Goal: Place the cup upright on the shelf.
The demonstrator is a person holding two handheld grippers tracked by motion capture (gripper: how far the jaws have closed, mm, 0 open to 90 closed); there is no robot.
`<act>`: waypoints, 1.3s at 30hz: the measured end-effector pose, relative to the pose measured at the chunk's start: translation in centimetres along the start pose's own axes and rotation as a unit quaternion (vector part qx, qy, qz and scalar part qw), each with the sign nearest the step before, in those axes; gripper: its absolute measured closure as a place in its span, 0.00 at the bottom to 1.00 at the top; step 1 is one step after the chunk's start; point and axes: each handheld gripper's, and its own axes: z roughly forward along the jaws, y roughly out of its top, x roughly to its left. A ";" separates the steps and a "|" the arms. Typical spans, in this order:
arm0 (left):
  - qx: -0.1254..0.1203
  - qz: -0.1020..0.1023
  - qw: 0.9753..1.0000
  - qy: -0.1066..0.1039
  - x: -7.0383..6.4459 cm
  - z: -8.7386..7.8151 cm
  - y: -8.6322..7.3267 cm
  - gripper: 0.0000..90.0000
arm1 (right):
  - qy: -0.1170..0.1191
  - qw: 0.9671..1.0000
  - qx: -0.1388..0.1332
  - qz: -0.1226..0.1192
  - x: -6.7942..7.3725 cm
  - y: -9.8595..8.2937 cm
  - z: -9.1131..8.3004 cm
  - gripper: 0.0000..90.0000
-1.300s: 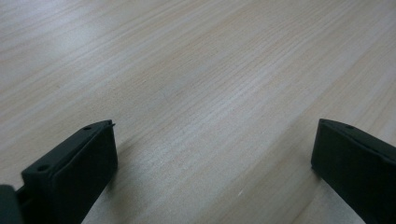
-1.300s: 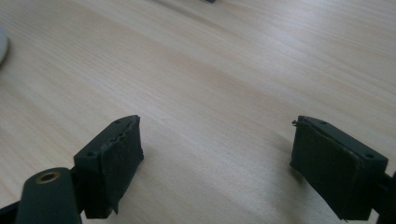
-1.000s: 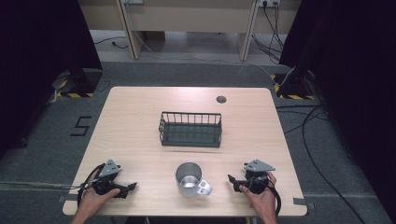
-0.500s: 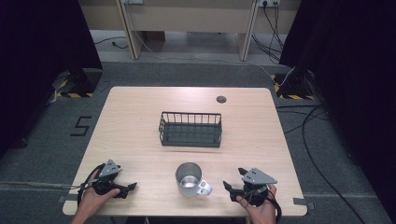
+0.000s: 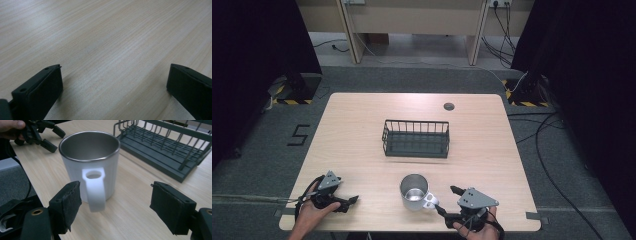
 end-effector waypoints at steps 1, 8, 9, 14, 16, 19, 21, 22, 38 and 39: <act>0.000 0.000 1.000 0.000 0.0 0.0 0.0 0.00 | 0.004 1.000 0.000 -0.002 0.1 0.0 0.2 0.27; 0.000 -0.001 1.000 0.000 0.0 0.0 0.0 0.00 | 0.006 1.000 0.006 -0.007 0.4 -0.3 1.4 0.29; 0.000 -0.001 1.000 0.000 0.0 0.0 0.0 0.00 | 0.003 1.000 0.008 -0.006 0.2 -0.4 1.5 0.30; 0.001 -0.001 1.000 0.000 0.0 0.0 0.0 0.00 | -0.005 1.000 0.007 -0.003 -0.2 -0.5 1.8 0.31; 0.000 -0.001 1.000 0.000 0.0 0.0 0.0 0.00 | -0.011 1.000 0.007 -0.001 -0.3 -0.5 1.8 0.31; 0.000 -0.001 1.000 0.000 0.0 0.0 0.0 0.00 | -0.020 1.000 0.007 -0.005 -0.7 -0.4 1.9 0.32; 0.000 -0.001 1.000 0.000 0.0 0.0 0.0 0.00 | -0.024 1.000 0.010 -0.005 -0.9 -0.5 2.0 0.32; 0.000 -0.001 1.000 0.000 0.0 0.0 0.0 0.00 | -0.024 1.000 0.010 -0.005 -0.9 -0.5 2.0 0.32; 0.000 0.000 1.000 0.000 0.0 0.0 0.0 0.00 | -0.036 0.999 0.010 -0.002 -2.3 -0.4 3.0 0.30; 0.000 -0.001 1.000 0.000 0.0 0.0 0.0 0.00 | -0.028 1.000 0.007 0.001 -2.2 -0.4 2.9 0.29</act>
